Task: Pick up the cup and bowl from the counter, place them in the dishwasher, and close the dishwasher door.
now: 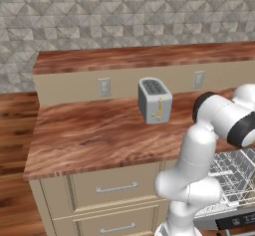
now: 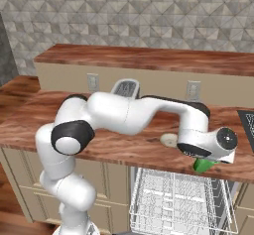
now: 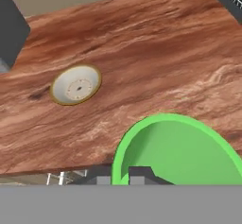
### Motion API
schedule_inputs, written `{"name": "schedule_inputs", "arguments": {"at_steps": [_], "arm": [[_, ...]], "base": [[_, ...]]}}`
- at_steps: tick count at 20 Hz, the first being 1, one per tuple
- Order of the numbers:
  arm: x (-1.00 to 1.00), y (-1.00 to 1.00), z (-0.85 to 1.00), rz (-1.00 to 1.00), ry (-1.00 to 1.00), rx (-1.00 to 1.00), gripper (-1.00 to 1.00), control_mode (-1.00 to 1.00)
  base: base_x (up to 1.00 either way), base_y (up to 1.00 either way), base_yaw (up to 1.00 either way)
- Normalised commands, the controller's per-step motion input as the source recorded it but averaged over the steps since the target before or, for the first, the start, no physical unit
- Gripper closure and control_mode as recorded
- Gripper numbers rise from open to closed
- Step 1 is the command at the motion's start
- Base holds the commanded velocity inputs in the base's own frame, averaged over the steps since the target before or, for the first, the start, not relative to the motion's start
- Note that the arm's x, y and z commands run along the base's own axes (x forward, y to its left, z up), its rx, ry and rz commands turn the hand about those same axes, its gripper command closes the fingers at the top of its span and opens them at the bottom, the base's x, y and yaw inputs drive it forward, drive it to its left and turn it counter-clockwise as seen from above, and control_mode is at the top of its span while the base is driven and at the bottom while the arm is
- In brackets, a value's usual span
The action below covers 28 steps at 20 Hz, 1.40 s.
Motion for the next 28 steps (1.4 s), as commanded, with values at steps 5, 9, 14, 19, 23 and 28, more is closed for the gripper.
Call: {"name": "schedule_inputs", "arguments": {"at_steps": [5, 9, 14, 19, 23, 28], "arm": [[-0.39, 0.23, 0.01, -0.17, -0.07, 0.09, 1.0, -1.0], [-0.15, 0.45, -0.13, -0.14, -0.05, 0.0, 1.0, -1.0], [-0.07, 0.53, -0.36, -0.15, -0.01, 0.0, 1.0, -1.0], [-0.07, 0.46, -0.42, -0.17, 0.0, 0.0, 1.0, -1.0], [0.0, 0.33, -0.41, -0.18, 0.0, 0.0, 1.0, -1.0], [0.0, 0.21, -0.37, -0.16, 0.0, 0.01, 1.0, -1.0]], "base": [[0.0, 0.0, 0.0], [0.0, 0.0, 0.0], [0.0, 0.0, 0.0], [0.0, 0.0, 0.0], [0.0, 0.0, 0.0], [0.0, 0.0, 0.0]]}}
